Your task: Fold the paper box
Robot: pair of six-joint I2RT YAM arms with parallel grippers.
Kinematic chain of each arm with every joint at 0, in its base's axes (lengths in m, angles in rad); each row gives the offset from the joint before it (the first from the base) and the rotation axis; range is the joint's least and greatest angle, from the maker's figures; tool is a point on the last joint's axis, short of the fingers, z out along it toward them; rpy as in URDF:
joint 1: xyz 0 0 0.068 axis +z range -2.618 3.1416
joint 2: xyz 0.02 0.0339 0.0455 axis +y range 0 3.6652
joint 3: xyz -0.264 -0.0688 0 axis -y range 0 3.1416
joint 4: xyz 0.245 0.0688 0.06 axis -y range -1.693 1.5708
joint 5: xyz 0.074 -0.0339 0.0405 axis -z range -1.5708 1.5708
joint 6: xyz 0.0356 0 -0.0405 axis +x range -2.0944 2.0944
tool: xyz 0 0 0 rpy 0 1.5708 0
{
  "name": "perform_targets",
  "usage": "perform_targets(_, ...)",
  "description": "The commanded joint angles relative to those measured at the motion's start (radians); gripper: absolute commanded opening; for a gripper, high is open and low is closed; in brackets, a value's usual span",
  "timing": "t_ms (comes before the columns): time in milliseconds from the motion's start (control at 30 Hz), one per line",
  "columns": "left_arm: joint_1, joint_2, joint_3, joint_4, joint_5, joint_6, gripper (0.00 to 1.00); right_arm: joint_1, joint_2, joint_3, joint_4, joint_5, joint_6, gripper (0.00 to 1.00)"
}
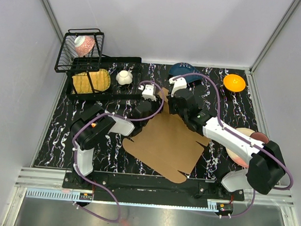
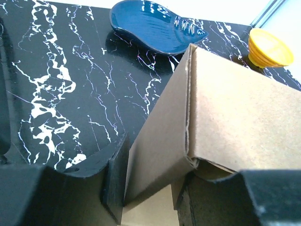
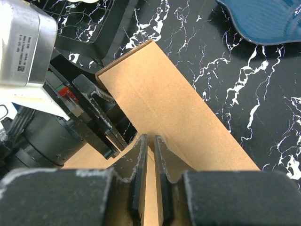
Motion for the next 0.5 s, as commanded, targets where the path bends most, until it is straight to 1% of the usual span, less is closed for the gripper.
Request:
perform_targets(0, 0.004, 0.024, 0.058, 0.001, 0.058, -0.027, 0.38, 0.004, 0.036, -0.018, -0.073, -0.029, -0.003, 0.16)
perform_targets(67, 0.002, 0.032, 0.061, -0.004, 0.056, -0.021, 0.35, 0.003, 0.035, -0.017, -0.073, -0.029, -0.001, 0.16)
perform_targets(167, 0.004, 0.039, 0.066, -0.019, 0.047, -0.006, 0.25, 0.003, 0.036, -0.014, -0.070, -0.029, -0.004, 0.16)
perform_targets(200, 0.002, 0.039, 0.068, -0.027, 0.042, -0.003, 0.16, 0.001, 0.036, -0.012, -0.070, -0.031, -0.004, 0.16)
perform_targets(300, 0.002, 0.044, 0.074, -0.050, 0.026, 0.008, 0.02, 0.001, 0.041, -0.012, -0.067, -0.035, -0.001, 0.15)
perform_targets(333, -0.001, 0.043, 0.071, -0.052, 0.019, 0.011, 0.00, 0.000, 0.043, -0.012, -0.067, -0.037, -0.001, 0.15)
perform_targets(467, -0.008, 0.030, 0.061, -0.058, -0.008, 0.045, 0.00, -0.002, 0.041, -0.007, -0.067, -0.040, 0.000, 0.16)
